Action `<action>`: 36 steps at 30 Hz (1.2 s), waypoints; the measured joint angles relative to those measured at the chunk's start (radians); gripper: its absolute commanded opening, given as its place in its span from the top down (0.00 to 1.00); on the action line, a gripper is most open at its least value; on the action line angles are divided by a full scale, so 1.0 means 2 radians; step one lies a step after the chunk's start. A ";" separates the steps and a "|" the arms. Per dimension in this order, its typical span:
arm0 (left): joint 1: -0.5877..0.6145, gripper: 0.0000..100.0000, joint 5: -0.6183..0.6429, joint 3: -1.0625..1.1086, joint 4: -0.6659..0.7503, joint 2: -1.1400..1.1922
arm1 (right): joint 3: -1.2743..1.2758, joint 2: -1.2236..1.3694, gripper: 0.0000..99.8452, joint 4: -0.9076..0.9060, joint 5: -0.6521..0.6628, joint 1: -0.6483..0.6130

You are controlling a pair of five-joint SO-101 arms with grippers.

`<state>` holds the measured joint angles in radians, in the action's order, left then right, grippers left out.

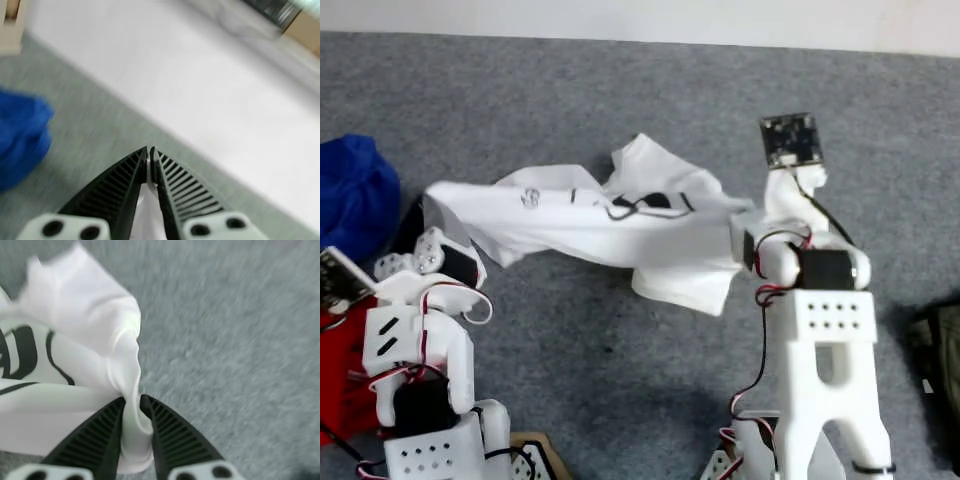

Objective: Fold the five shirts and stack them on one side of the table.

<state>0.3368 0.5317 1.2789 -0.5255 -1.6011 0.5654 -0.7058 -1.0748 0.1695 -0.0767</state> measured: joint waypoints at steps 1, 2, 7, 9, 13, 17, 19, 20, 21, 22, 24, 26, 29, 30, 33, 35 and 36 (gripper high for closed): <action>0.000 0.99 0.000 -0.011 0.009 0.004 | -0.015 -0.006 0.97 -0.010 0.000 0.000; 0.000 0.99 0.000 -0.023 0.015 0.009 | -0.033 -0.012 0.97 -0.021 0.000 0.001; 0.002 0.99 0.001 -0.087 0.022 0.051 | -0.120 -0.038 0.97 -0.077 0.000 0.002; 0.015 0.99 0.001 -0.112 0.022 0.066 | -0.153 -0.045 0.97 -0.101 0.000 0.002; 0.032 0.99 0.001 -0.163 0.022 0.087 | -0.225 -0.048 0.97 -0.148 0.000 0.002; 0.046 0.99 0.004 -0.198 0.022 0.094 | -0.305 -0.049 0.97 -0.199 0.000 0.002; 0.048 0.99 0.004 -0.210 0.022 0.091 | -0.344 -0.050 0.97 -0.219 0.000 0.002; 0.049 0.99 0.004 -0.216 0.022 0.092 | -0.362 -0.050 0.97 -0.227 0.000 0.002; 0.049 0.99 0.004 -0.222 0.022 0.093 | -0.377 -0.050 0.97 -0.233 0.000 0.002; 0.049 0.99 0.004 -0.228 0.022 0.093 | -0.387 -0.052 0.97 -0.236 0.000 0.002; 0.050 0.99 0.004 -0.234 0.022 0.093 | -0.397 -0.048 0.97 -0.236 0.000 0.002; 0.051 0.99 0.004 -0.235 0.022 0.093 | -0.404 -0.028 0.97 -0.242 0.000 0.002; 0.051 0.99 0.004 -0.216 0.024 0.093 | -0.408 0.038 0.97 -0.255 -0.001 0.002; 0.051 0.99 0.004 -0.203 0.024 0.093 | -0.408 0.071 0.97 -0.260 -0.001 0.002; 0.048 0.99 0.004 -0.150 0.025 0.094 | -0.408 0.174 0.97 -0.262 -0.009 0.002; 0.041 0.99 0.004 -0.105 0.025 0.097 | -0.407 0.246 0.97 -0.249 -0.019 0.001; 0.037 0.98 0.004 -0.083 0.025 0.098 | -0.407 0.278 0.97 -0.239 -0.021 0.001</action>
<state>0.4104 0.5393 1.1132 -0.4749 -1.4047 -0.2493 -0.1488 -1.5520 0.1266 -0.0752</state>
